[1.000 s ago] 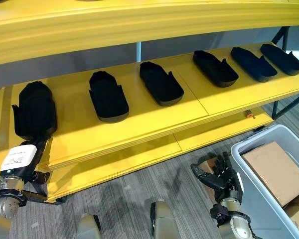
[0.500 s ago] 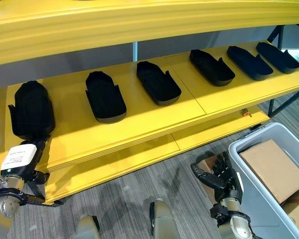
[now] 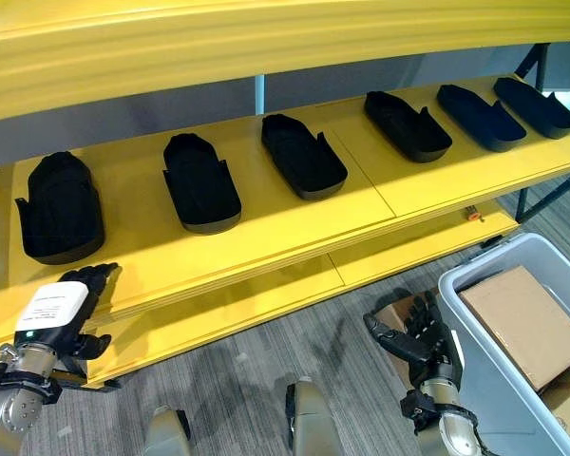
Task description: Move parts from the plastic box to the shelf.
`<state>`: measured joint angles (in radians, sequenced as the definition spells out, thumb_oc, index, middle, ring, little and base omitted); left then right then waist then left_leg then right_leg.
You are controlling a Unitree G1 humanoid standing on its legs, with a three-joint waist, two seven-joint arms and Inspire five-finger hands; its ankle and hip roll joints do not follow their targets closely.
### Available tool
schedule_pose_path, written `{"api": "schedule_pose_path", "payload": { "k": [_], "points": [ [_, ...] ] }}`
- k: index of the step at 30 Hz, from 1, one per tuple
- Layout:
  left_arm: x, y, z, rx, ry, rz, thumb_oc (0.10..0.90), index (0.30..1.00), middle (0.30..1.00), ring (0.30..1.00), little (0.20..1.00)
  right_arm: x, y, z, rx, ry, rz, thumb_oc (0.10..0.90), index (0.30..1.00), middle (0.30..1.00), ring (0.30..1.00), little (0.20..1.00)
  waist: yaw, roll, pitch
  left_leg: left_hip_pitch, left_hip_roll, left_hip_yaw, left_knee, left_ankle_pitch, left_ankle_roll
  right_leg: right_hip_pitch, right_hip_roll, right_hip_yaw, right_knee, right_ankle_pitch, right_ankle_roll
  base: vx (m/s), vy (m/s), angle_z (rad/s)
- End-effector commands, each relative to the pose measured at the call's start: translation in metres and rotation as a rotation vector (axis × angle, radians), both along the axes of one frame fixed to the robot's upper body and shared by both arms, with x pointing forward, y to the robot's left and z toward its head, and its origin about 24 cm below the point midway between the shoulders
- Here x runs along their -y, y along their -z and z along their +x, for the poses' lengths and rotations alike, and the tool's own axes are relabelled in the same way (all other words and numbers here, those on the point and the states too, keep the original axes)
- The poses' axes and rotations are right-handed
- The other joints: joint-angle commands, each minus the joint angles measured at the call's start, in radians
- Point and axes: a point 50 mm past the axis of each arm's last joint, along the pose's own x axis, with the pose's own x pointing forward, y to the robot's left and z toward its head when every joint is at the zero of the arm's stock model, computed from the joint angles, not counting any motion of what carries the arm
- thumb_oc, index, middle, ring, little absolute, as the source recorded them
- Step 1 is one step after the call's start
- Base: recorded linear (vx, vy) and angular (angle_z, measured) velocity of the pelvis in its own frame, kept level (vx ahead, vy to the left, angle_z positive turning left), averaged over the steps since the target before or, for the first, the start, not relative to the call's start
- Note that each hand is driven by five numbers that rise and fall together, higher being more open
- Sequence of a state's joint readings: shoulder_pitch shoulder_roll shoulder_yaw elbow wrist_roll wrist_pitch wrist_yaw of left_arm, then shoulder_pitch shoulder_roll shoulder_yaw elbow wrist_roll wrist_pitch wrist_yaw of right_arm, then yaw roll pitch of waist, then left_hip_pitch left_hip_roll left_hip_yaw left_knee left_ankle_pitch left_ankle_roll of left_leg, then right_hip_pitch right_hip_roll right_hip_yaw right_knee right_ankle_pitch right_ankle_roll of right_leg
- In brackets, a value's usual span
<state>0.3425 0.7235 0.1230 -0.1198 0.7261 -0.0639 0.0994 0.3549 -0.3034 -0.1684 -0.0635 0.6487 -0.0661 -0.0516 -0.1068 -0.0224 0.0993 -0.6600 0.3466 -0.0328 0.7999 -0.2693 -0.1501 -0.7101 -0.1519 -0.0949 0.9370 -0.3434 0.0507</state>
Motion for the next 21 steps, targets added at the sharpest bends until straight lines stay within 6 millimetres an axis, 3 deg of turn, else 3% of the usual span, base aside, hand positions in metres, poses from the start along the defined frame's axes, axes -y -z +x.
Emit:
{"api": "schedule_pose_path", "payload": {
  "k": [1, 7, 8, 10, 11, 12, 13, 14, 16, 17, 21],
  "points": [
    [0.006, -0.049, 0.008, 0.228, 0.065, -0.028, 0.9, 1.0, 1.0, 1.0, 1.0, 0.01, -0.048, 0.012, 0.241, -0.003, -0.102, 0.9, 1.0, 1.0, 1.0, 1.0, 0.006, 0.012, 0.007, 0.009, -0.032, -0.004, 0.029, -0.026, 0.088, 0.101, -0.02, 0.027, -0.085, -0.012, 0.014, 0.0, 0.0, 0.0],
    [0.018, -0.045, -0.002, 0.221, 0.093, -0.251, 0.9, 1.0, 1.0, 1.0, 1.0, 0.008, -0.049, 0.01, 0.245, -0.007, -0.101, 0.9, 1.0, 1.0, 1.0, 1.0, 0.014, 0.012, 0.021, 0.028, -0.035, -0.009, 0.012, -0.014, 0.087, 0.118, -0.023, 0.021, -0.089, -0.008, 0.012, -0.01, -0.015, 0.02],
    [0.022, -0.039, -0.005, 0.223, 0.083, -0.424, 0.9, 1.0, 1.0, 1.0, 1.0, 0.006, -0.048, 0.01, 0.247, -0.018, -0.092, 0.9, 1.0, 1.0, 1.0, 1.0, 0.016, 0.014, 0.025, 0.038, -0.036, -0.011, 0.002, -0.006, 0.087, 0.13, -0.024, 0.017, -0.093, -0.006, 0.011, 0.0, 0.0, 0.0],
    [0.023, -0.033, -0.006, 0.214, 0.069, -0.519, 0.9, 1.0, 1.0, 1.0, 1.0, 0.004, -0.048, 0.01, 0.247, -0.026, -0.09, 0.9, 1.0, 1.0, 1.0, 1.0, 0.016, 0.016, 0.028, 0.054, -0.037, -0.011, -0.011, 0.0, 0.086, 0.143, -0.024, 0.015, -0.099, -0.004, 0.011, 0.0, -0.039, 0.05],
    [0.025, -0.027, -0.008, 0.231, 0.049, -0.694, 0.9, 1.0, 1.0, 1.0, 1.0, 0.002, -0.046, 0.011, 0.242, -0.044, -0.088, 0.9, 1.0, 1.0, 1.0, 1.0, 0.018, 0.017, 0.036, 0.089, -0.033, -0.009, -0.041, 0.014, 0.081, 0.174, -0.025, 0.012, -0.113, 0.002, 0.011, 0.01, -0.046, 0.12],
    [0.025, -0.027, -0.008, 0.231, 0.049, -0.694, 0.9, 1.0, 1.0, 1.0, 1.0, 0.002, -0.046, 0.011, 0.242, -0.044, -0.088, 0.9, 1.0, 1.0, 1.0, 1.0, 0.018, 0.017, 0.038, 0.091, -0.033, -0.009, -0.042, 0.015, 0.081, 0.176, -0.025, 0.012, -0.114, 0.003, 0.011, 0.03, -0.092, 0.12],
    [0.03, -0.014, -0.008, 0.214, 0.024, -0.904, 0.9, 1.0, 1.0, 1.0, 1.0, -0.001, -0.043, 0.01, 0.227, -0.069, -0.09, 0.9, 1.0, 1.0, 1.0, 1.0, 0.02, 0.018, 0.046, 0.133, -0.026, -0.01, -0.082, 0.032, 0.075, 0.217, -0.023, 0.008, -0.134, 0.01, 0.011, 0.02, -0.06, 0.12],
    [0.03, -0.014, -0.008, 0.214, 0.024, -0.907, 0.9, 1.0, 1.0, 1.0, 1.0, -0.001, -0.043, 0.011, 0.227, -0.069, -0.09, 0.9, 1.0, 1.0, 1.0, 1.0, 0.02, 0.018, 0.051, 0.14, -0.026, -0.009, -0.086, 0.033, 0.075, 0.223, -0.023, 0.007, -0.138, 0.011, 0.011, 0.02, -0.094, 0.13],
    [0.043, 0.012, -0.008, 0.173, -0.045, -1.31, 0.9, 1.0, 1.0, 1.0, 1.0, -0.003, -0.038, 0.011, 0.201, -0.088, -0.109, 0.9, 1.0, 1.0, 1.0, 1.0, 0.02, 0.024, 0.075, 0.241, -0.014, -0.004, -0.199, 0.083, 0.06, 0.319, -0.015, -0.009, -0.208, 0.032, 0.012, 0.03, -0.113, 0.14],
    [0.043, 0.012, -0.008, 0.173, -0.044, -1.312, 0.9, 1.0, 1.0, 1.0, 1.0, -0.003, -0.038, 0.011, 0.201, -0.087, -0.109, 0.9, 1.0, 1.0, 1.0, 1.0, 0.021, 0.024, 0.082, 0.251, -0.013, -0.003, -0.206, 0.086, 0.06, 0.328, -0.014, -0.009, -0.213, 0.035, 0.011, -0.04, -0.117, 0.13],
    [0.056, 0.034, -0.014, 0.129, -0.114, -1.557, 0.9, 1.0, 1.0, 1.0, 1.0, -0.002, -0.031, 0.006, 0.157, -0.09, -0.135, 0.9, 1.0, 1.0, 1.0, 1.0, 0.015, 0.044, 0.107, 0.38, -0.004, 0.015, -0.41, 0.201, 0.049, 0.438, 0.012, -0.043, -0.339, 0.084, 0.007, 0.0, -0.1, 0.1]
  ]
}}
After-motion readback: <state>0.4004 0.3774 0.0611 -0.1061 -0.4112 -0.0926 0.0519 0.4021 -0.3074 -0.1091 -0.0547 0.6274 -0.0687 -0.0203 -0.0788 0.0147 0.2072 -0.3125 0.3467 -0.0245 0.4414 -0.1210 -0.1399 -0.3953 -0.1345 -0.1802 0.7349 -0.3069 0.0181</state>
